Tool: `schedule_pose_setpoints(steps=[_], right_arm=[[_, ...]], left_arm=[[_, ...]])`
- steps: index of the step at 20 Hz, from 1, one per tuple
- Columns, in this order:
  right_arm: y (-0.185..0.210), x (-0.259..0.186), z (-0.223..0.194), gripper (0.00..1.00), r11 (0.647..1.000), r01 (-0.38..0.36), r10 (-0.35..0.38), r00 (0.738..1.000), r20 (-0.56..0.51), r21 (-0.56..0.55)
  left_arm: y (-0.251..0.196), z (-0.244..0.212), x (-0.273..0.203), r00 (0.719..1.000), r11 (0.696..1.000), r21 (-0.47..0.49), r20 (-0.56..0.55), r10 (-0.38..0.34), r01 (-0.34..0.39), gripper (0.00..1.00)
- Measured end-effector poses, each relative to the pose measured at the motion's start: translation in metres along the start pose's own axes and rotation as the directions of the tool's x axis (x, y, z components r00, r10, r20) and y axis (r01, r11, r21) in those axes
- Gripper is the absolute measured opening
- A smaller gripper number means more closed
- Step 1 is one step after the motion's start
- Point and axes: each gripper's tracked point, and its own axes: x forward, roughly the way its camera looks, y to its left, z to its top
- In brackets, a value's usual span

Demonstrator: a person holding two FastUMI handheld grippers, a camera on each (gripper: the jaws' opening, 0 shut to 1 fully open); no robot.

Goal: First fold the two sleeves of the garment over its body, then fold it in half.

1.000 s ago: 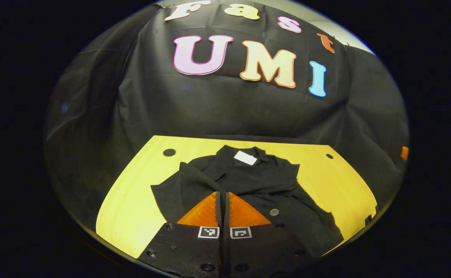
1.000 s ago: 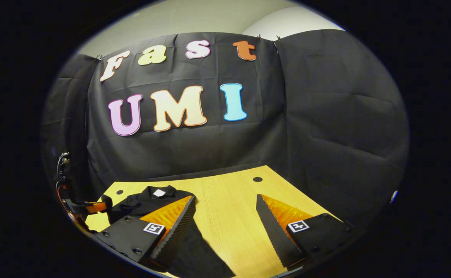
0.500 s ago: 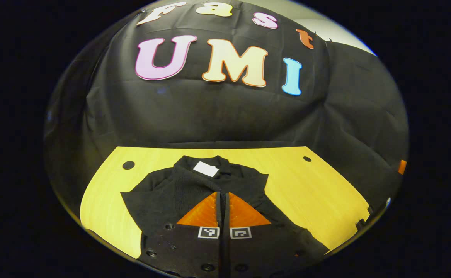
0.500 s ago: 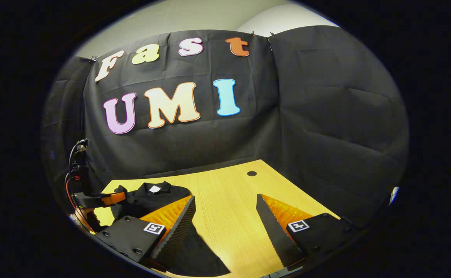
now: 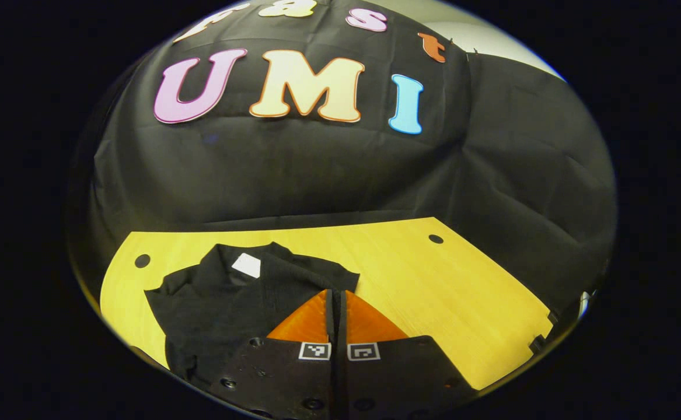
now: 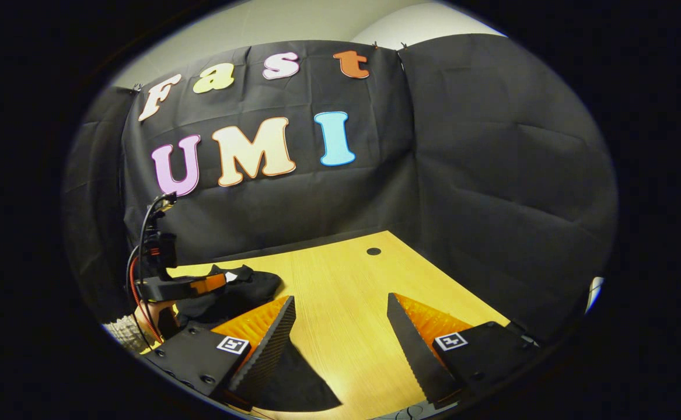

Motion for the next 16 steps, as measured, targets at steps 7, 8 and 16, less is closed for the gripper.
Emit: schedule_pose_setpoints(steps=[7,8,16], right_arm=[[-0.001,-0.002,-0.018,0.99,1.0,-0.018,0.018,0.999,-0.04,-0.003],[0.0,0.0,-0.02,0.99,1.0,-0.023,0.022,0.999,-0.046,-0.003],[0.002,0.0,-0.039,0.99,0.999,-0.046,0.044,0.996,-0.08,-0.017]], left_arm=[[-0.03,-0.006,0.033,0.999,0.997,0.058,-0.022,-0.046,0.047,0.0],[-0.032,-0.008,0.038,0.999,0.997,0.062,-0.028,-0.047,0.048,0.0],[-0.028,-0.037,0.073,0.996,0.993,0.117,-0.085,-0.023,0.033,0.0]])
